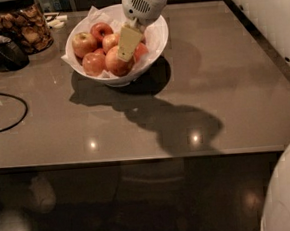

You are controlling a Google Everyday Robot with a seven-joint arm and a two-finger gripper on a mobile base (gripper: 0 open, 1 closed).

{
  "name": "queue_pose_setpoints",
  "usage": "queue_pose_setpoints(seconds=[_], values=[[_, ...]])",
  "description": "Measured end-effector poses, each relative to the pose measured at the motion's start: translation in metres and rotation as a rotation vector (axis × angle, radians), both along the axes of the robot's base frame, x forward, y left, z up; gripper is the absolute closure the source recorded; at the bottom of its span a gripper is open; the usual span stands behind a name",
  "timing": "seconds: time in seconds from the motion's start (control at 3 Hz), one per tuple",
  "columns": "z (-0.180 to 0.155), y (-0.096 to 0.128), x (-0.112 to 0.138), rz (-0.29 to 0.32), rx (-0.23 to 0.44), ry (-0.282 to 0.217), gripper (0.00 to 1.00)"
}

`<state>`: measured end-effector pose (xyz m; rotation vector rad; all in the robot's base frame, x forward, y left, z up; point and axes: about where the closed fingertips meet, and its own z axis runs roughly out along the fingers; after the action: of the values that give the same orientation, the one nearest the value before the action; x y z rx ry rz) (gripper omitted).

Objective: Pick apple from white bowl

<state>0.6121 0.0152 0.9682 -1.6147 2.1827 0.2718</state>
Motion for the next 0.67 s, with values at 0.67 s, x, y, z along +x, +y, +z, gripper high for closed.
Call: queue_pose_setpoints(seconds=[0.67], values=[[0.006,-0.002,0.024,-0.048,-0.008,-0.011,1.0]])
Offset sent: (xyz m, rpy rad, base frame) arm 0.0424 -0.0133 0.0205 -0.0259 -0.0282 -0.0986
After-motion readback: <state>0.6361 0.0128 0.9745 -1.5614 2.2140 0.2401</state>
